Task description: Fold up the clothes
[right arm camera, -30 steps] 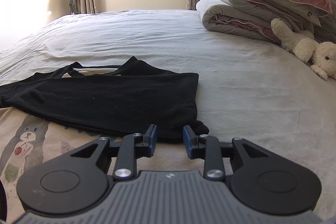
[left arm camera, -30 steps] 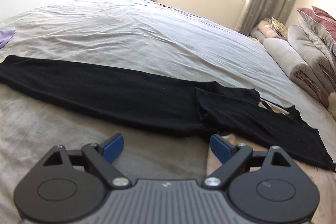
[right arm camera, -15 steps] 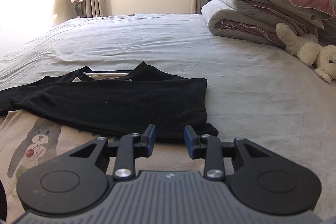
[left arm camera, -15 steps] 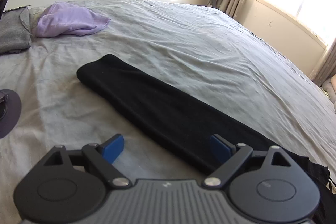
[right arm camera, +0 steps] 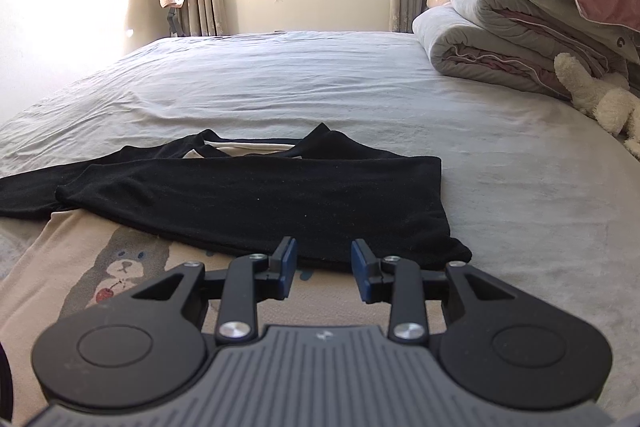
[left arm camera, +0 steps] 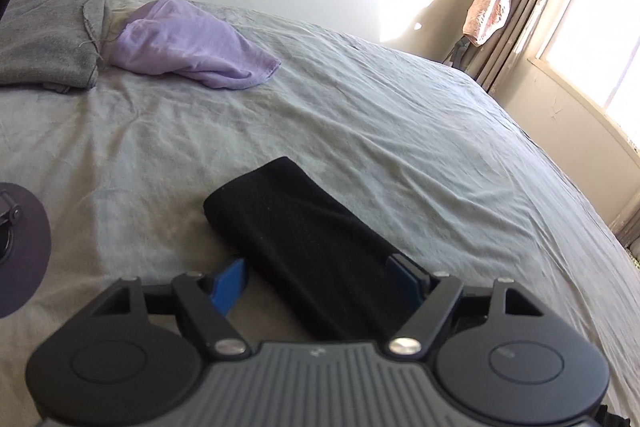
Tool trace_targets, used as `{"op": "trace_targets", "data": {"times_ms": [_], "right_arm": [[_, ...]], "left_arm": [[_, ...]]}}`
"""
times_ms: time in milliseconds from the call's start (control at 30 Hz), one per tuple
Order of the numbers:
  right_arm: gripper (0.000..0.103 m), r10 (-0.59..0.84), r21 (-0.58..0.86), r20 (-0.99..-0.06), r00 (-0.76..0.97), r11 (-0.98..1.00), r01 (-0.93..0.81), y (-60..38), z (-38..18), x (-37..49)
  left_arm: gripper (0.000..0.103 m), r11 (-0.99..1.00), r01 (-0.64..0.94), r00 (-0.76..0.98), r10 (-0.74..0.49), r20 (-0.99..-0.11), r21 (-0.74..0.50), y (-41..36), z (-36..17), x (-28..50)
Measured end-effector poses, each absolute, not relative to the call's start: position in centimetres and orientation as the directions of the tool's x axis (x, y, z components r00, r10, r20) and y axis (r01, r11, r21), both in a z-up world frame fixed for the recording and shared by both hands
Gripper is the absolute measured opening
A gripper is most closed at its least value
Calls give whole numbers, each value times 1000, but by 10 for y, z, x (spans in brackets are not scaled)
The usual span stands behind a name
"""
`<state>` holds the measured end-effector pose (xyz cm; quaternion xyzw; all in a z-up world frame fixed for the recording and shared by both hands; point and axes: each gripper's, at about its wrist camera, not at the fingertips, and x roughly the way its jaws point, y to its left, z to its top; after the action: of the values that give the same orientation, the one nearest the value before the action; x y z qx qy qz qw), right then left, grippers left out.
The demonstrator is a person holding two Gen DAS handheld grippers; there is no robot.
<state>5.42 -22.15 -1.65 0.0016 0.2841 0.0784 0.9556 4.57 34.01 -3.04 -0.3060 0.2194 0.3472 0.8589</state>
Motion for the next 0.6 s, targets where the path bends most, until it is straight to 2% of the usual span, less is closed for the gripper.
{"op": "trace_targets", "data": {"times_ms": [67, 233, 267, 300, 600], "right_arm": [[35, 156, 52, -539, 828, 987, -152, -220, -15, 53], [35, 167, 53, -532, 830, 985, -164, -216, -13, 51], [35, 169, 53, -531, 830, 985, -166, -215, -12, 51], [35, 171, 53, -530, 831, 984, -169, -214, -12, 51], [35, 189, 58, -513, 837, 981, -185, -208, -5, 50]], "left_arm": [[64, 558, -736, 663, 485, -570, -382, 344, -32, 45], [20, 540, -743, 662, 507, -552, -395, 354, -39, 43], [16, 536, -742, 664, 506, -551, -402, 355, -39, 42], [8, 533, -741, 666, 505, -549, -409, 356, -40, 41], [5, 639, -659, 742, 464, -483, -397, 332, -15, 46]]}}
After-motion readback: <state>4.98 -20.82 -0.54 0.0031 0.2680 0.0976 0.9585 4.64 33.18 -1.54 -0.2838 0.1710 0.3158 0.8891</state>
